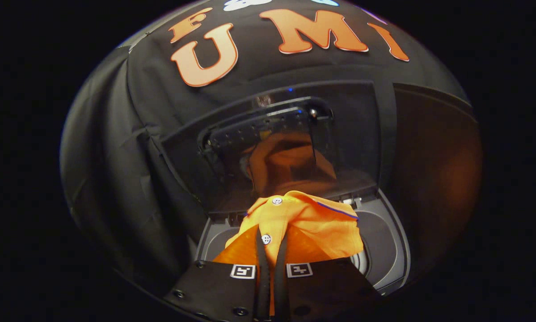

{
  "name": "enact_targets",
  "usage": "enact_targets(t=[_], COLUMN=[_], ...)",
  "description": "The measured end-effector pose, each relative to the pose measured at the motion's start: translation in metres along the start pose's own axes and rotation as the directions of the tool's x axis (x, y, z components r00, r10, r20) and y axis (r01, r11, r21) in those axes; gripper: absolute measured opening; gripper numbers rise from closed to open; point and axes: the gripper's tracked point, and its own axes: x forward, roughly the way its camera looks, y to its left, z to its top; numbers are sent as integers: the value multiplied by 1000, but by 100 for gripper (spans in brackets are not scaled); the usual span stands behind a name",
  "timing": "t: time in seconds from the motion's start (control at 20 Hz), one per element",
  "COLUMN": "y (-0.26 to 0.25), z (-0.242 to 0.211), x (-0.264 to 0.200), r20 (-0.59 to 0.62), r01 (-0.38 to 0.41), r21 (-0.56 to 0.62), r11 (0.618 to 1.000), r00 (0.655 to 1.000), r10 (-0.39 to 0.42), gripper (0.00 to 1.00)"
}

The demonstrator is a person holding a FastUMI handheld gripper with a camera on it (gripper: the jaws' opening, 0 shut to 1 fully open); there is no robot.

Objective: Put the clothes into the washing machine and then close the washing machine lid.

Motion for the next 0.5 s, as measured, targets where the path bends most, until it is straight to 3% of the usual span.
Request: enact_targets(t=[0.5], y=[-29], z=[-79], x=[47], r20=[-203], r01=[54], r21=[-3], r11=[999], r00=[978], r10=[-54], gripper=[12])
